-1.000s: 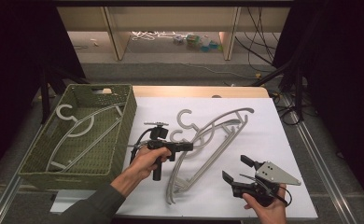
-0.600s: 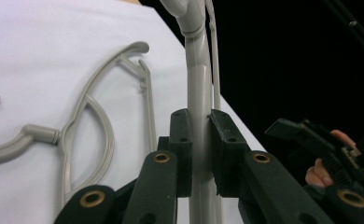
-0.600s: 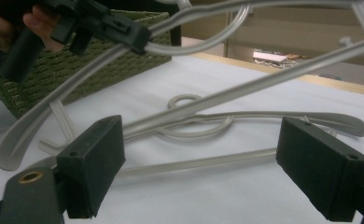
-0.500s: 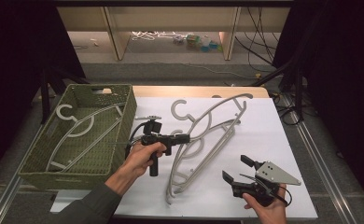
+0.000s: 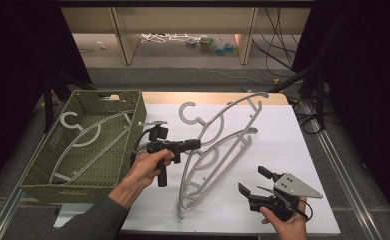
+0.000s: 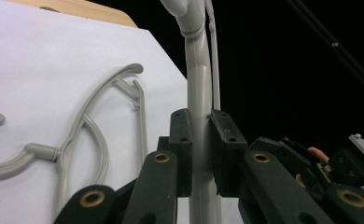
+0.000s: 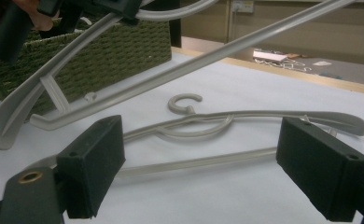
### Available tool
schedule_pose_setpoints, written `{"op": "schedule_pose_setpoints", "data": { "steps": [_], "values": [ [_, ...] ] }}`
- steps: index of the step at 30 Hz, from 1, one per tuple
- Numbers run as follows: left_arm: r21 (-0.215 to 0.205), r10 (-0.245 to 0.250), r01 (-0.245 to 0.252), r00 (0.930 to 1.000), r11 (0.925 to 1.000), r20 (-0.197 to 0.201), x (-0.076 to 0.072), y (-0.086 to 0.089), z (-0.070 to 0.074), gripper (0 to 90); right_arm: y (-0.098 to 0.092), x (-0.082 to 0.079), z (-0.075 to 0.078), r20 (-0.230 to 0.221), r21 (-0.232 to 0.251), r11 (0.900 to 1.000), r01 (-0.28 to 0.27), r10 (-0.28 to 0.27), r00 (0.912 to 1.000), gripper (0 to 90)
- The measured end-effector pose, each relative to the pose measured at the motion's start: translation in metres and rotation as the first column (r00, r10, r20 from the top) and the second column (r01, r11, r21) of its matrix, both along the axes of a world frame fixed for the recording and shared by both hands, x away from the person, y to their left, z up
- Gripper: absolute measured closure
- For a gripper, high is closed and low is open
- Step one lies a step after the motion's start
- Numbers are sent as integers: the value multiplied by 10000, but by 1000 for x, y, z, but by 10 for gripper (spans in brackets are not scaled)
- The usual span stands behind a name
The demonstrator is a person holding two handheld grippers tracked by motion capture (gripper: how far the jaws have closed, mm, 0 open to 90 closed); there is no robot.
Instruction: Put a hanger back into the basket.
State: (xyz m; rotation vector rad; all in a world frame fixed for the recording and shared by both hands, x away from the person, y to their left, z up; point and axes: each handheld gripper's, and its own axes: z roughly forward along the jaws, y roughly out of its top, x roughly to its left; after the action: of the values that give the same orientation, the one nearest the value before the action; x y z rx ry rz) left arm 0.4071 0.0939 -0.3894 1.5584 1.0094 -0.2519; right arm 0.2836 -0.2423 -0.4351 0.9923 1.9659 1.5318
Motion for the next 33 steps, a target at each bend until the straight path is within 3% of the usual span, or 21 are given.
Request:
{"op": "schedule_pose_setpoints", "data": {
  "steps": [2, 9, 20, 22, 25, 33],
  "values": [
    [-97, 132, -133, 9999, 9999, -30, -1, 3, 3, 800, -1, -1, 1, 14, -155, 9998, 92, -92, 10000, 162],
    [-412, 513, -516, 9987, 9978, -75, -4, 30, 15, 800, 0, 0, 0, 22, -7, 10000, 8, -8, 10000, 161],
    [-234, 1206, -1202, 9925, 9925, 189, -9, 81, 43, 800, 0, 0, 0, 32, -9, 10000, 32, -32, 10000, 161],
    [-294, 1293, -1293, 9916, 9912, -34, -12, 88, 49, 800, 0, 1, 0, 41, 0, 10000, 47, -47, 10000, 161],
    [-274, 1278, -1267, 9908, 9916, 440, -12, 100, 54, 799, 0, 0, 0, 31, -6, 10000, 38, -38, 10000, 161],
    [-284, 2053, -2040, 9769, 9786, 591, -18, 145, 70, 800, 0, 0, 0, -26, -51, 10000, 44, -44, 10000, 161]
  ]
}}
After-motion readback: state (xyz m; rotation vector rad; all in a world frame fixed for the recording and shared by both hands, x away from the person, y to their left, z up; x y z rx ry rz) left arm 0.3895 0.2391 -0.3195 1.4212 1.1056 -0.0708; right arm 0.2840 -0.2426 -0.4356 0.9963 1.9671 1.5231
